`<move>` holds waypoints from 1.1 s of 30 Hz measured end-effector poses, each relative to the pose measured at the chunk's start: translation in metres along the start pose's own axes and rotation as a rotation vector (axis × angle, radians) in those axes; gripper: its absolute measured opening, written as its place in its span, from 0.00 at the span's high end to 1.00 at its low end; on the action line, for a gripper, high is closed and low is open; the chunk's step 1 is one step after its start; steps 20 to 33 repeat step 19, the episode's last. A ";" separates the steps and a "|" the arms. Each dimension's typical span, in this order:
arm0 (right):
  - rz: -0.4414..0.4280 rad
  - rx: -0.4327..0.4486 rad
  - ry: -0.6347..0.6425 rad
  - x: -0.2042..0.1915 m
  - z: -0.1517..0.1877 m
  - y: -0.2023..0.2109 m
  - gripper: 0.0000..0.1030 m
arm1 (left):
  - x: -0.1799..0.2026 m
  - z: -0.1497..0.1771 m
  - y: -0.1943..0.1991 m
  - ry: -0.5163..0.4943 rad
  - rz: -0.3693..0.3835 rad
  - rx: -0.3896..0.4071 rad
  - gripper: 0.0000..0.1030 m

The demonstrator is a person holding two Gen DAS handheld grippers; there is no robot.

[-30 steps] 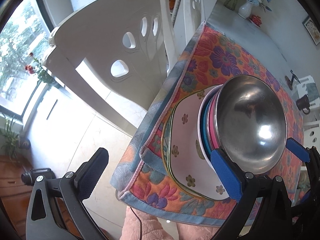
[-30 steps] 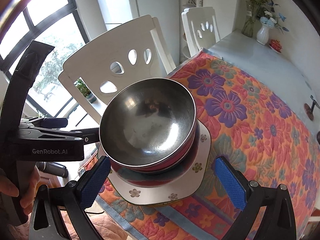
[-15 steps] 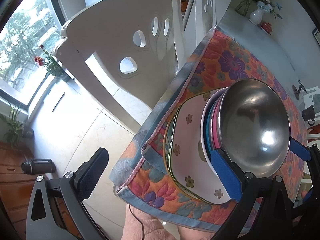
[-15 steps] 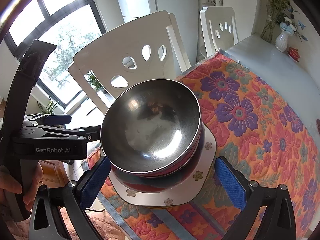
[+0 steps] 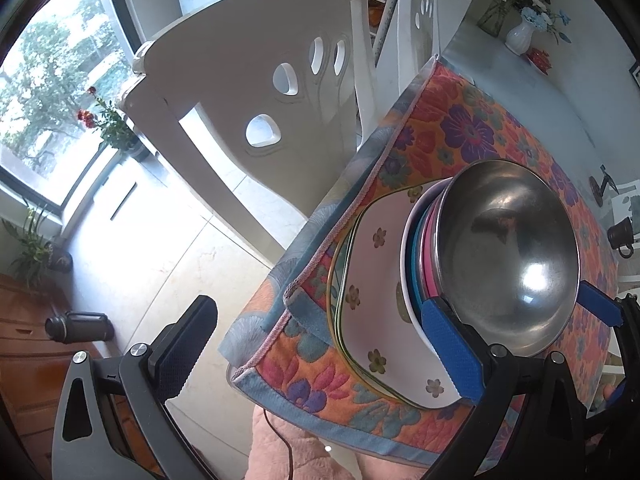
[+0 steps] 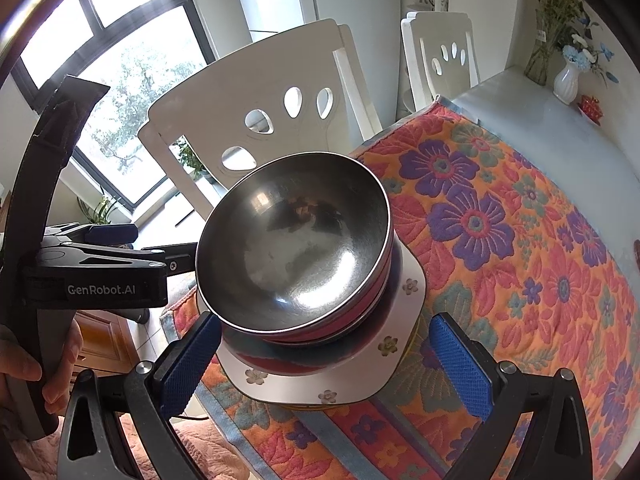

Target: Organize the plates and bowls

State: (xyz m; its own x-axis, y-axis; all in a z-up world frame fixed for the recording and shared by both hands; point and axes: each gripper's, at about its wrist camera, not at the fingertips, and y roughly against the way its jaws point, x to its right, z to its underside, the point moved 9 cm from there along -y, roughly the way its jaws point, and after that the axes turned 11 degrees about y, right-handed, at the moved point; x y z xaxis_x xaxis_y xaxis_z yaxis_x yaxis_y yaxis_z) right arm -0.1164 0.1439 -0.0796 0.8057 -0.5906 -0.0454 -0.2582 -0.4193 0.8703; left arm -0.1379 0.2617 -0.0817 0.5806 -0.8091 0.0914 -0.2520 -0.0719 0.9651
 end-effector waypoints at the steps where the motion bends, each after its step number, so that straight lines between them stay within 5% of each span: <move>1: -0.001 0.001 0.001 0.000 0.000 0.000 0.00 | 0.000 0.000 0.000 0.001 -0.002 0.000 0.01; 33: -0.008 -0.001 -0.006 0.001 0.002 0.002 0.00 | 0.000 0.001 0.002 0.005 -0.015 0.013 0.01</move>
